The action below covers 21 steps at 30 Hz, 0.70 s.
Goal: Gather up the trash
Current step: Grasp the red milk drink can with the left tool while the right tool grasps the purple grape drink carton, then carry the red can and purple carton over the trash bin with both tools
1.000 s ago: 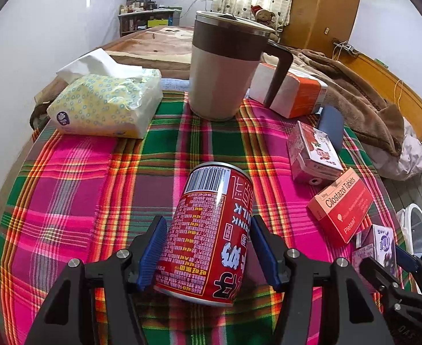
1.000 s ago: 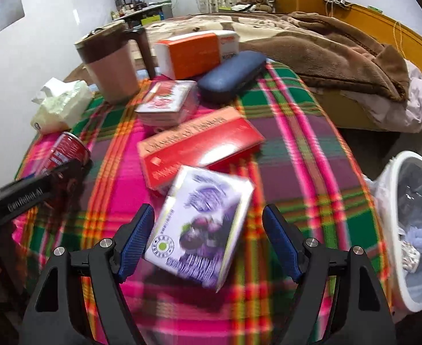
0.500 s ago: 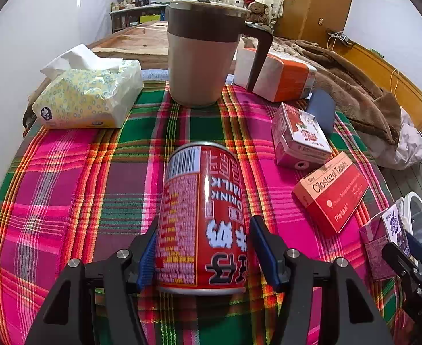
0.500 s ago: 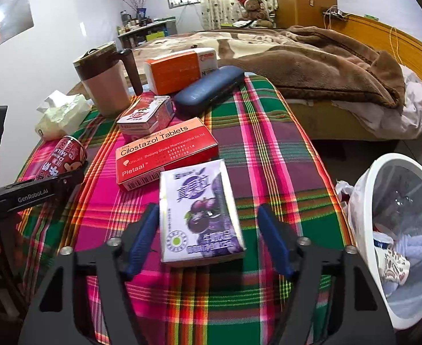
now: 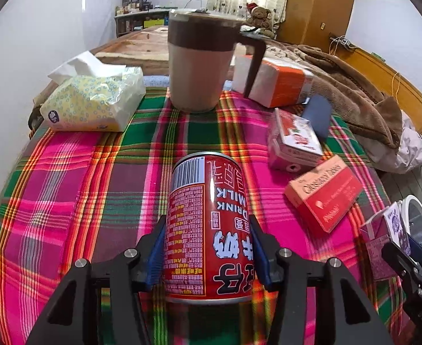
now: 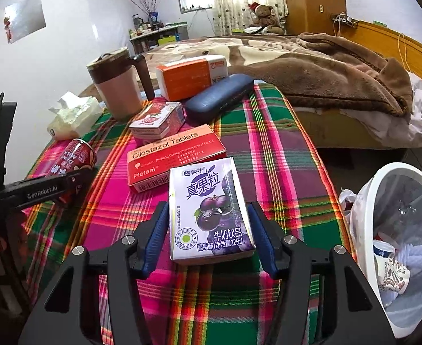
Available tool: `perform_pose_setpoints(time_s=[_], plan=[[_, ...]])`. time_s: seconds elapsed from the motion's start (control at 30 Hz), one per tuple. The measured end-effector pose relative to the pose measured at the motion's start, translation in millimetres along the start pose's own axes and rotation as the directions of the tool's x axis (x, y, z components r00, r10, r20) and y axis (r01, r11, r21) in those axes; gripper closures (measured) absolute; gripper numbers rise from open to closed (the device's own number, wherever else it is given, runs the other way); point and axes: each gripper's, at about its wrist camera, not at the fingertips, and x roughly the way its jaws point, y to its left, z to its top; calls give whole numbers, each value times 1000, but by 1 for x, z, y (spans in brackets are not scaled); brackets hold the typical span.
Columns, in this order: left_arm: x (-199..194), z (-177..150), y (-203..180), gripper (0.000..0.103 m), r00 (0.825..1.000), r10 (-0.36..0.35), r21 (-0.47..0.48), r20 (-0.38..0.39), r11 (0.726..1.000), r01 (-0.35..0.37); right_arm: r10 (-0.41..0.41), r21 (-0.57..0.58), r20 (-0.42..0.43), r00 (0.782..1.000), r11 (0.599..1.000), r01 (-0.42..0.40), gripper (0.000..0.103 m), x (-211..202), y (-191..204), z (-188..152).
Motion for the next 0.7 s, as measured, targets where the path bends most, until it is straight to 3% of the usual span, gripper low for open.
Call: perform_pose_setpoints(time_s=[0.57, 0.7], plan=[[-84, -32, -63, 51, 990, -32, 72, 136, 997, 23, 31, 26, 105, 994, 999, -34, 46, -56, -36, 2], [-99, -40, -84, 51, 986, -74, 90, 151, 994, 61, 25, 23, 124, 992, 999, -28, 46, -69, -44, -1]])
